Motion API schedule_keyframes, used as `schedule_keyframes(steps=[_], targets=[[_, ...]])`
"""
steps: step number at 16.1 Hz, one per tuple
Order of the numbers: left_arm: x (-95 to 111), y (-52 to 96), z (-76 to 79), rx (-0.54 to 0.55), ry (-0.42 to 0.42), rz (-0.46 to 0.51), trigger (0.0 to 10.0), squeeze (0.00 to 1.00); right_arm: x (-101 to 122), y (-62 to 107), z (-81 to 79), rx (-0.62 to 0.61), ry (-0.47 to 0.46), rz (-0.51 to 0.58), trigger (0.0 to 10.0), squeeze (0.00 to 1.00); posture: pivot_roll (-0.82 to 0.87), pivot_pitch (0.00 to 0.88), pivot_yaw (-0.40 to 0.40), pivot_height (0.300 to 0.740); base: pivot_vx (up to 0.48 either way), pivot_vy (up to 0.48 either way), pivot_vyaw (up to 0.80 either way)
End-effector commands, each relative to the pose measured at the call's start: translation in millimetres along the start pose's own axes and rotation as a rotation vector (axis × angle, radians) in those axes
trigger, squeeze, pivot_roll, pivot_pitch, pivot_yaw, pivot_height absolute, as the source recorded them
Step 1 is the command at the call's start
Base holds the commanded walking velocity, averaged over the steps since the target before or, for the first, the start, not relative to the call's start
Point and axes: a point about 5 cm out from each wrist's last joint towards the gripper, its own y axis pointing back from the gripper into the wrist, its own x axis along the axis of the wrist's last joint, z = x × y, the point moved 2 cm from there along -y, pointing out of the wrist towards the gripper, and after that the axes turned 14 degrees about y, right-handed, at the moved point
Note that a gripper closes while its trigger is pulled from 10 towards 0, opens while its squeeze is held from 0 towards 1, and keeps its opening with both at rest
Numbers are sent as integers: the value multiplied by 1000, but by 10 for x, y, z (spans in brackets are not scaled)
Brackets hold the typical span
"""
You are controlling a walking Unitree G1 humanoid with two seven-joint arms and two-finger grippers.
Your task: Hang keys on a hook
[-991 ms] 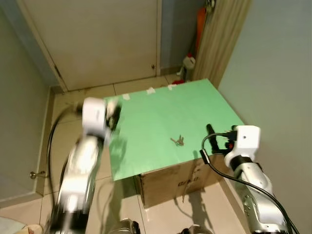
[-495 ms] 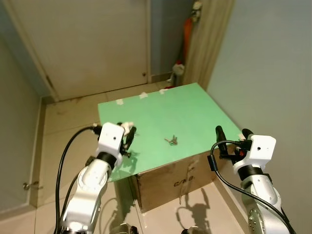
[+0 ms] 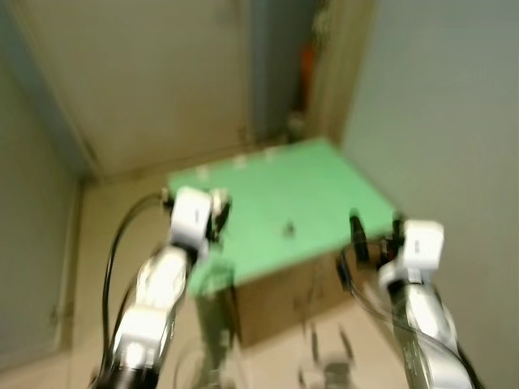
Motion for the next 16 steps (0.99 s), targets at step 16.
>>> schedule_keyframes(steps=[16], targets=[[23,-192,57,-67,-34,-13,10000,0,-64,-38,4,1,13,-34,10000,0,-190,0,89,740,-46,-33,-316]])
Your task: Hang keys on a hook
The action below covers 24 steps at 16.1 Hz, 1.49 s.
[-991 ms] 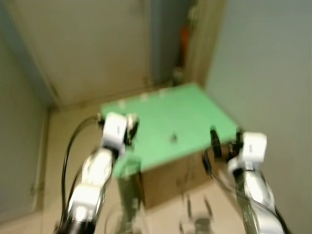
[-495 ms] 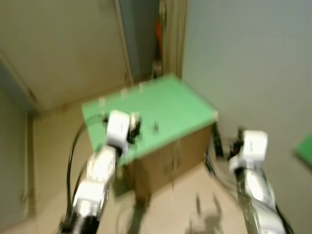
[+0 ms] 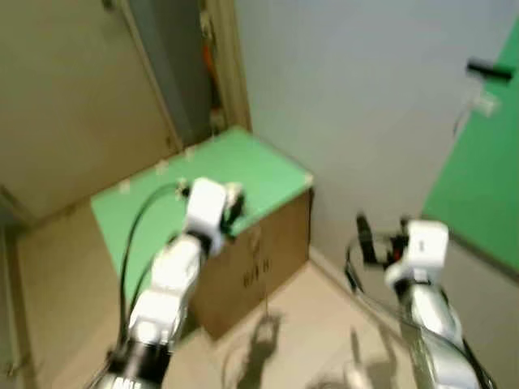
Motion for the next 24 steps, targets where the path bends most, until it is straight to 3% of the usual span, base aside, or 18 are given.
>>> schedule_keyframes(steps=[1,4,7,10,17,22,24], targets=[[-21,-6,-61,-9,-14,-22,10000,0,29,-18,-54,14,-13,8,10000,0,-193,0,92,740,0,0,-619],[-37,-64,-57,-65,-43,-54,10000,0,-6,-14,-30,5,-12,-3,10000,0,-201,0,99,740,0,0,-617],[-61,-82,-50,-80,-16,-73,10000,0,-26,-8,-26,0,-18,-9,10000,0,-204,0,102,740,0,0,-615],[-21,-113,0,-125,42,-51,10000,0,-39,-2,-26,-3,-30,-15,10000,0,-206,0,105,740,0,465,-615],[10,-163,40,-172,50,-42,10000,0,-66,2,-19,-11,-33,-23,10000,0,-215,0,112,740,0,480,-615],[-8,-234,-21,-150,-20,-68,10000,0,-103,29,-3,-22,-26,-36,10000,0,-221,0,115,740,0,288,-616],[-4,-228,60,-199,-8,-57,10000,0,-97,61,22,-47,-8,-17,10000,0,-221,0,115,740,0,0,-616]])
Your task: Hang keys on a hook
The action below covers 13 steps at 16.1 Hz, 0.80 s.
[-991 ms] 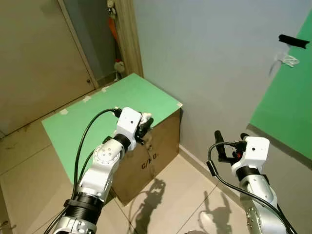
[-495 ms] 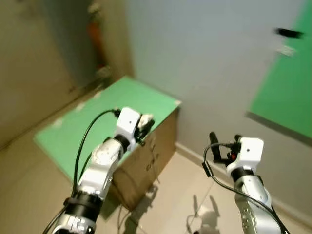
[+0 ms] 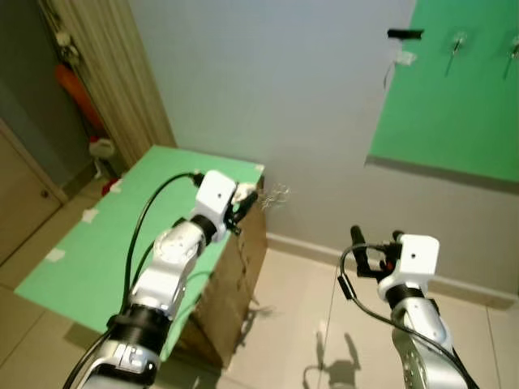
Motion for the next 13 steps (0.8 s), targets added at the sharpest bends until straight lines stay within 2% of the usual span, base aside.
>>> schedule_keyframes(steps=[1,2,6,11,13], targets=[[44,-48,103,-43,-3,22,10000,0,24,-3,79,-32,22,10,10000,0,-229,0,118,740,424,0,0],[31,-62,122,-40,5,17,10000,0,15,-8,76,-28,26,1,10000,0,-229,0,118,740,480,0,0],[23,-102,231,-96,-47,5,10000,0,14,-8,55,-25,27,3,10000,0,-232,0,125,740,458,0,0],[-12,-80,261,-136,-83,-13,10000,0,2,-22,16,-19,26,3,10000,0,-226,0,133,740,337,-334,0],[-21,-66,319,-186,-98,-19,10000,0,-6,-32,-8,-11,27,2,10000,0,-221,0,137,740,259,-401,0]])
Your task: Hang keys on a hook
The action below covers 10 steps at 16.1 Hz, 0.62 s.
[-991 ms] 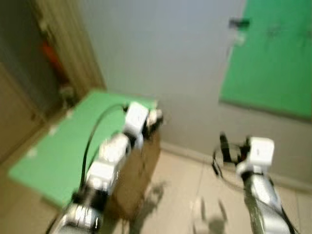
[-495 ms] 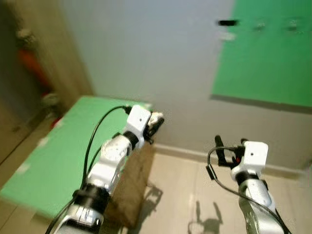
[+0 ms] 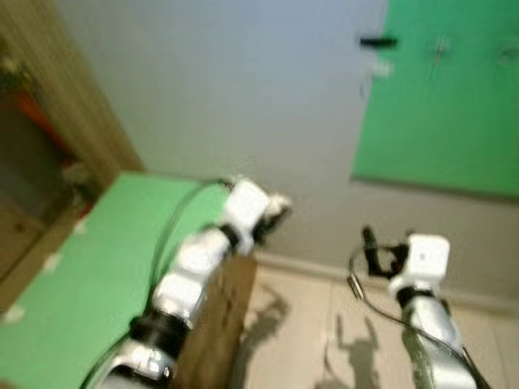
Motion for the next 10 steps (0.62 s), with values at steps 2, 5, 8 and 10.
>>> schedule_keyframes(steps=[2,5,8,10], targets=[[19,67,-35,-28,-65,-10,10000,0,48,-20,-98,24,-13,22,10000,0,-218,0,140,740,0,-461,0],[-5,83,57,-95,-67,-12,10000,0,33,-26,-120,33,-11,21,10000,0,-217,0,139,740,102,-434,0],[-19,81,61,-89,-70,-18,10000,0,14,-43,-151,48,-9,3,10000,0,-218,0,139,740,0,0,-396],[-13,59,-20,-37,-51,-20,10000,0,17,-47,-138,46,-9,7,10000,0,-219,0,140,740,0,0,-663]])
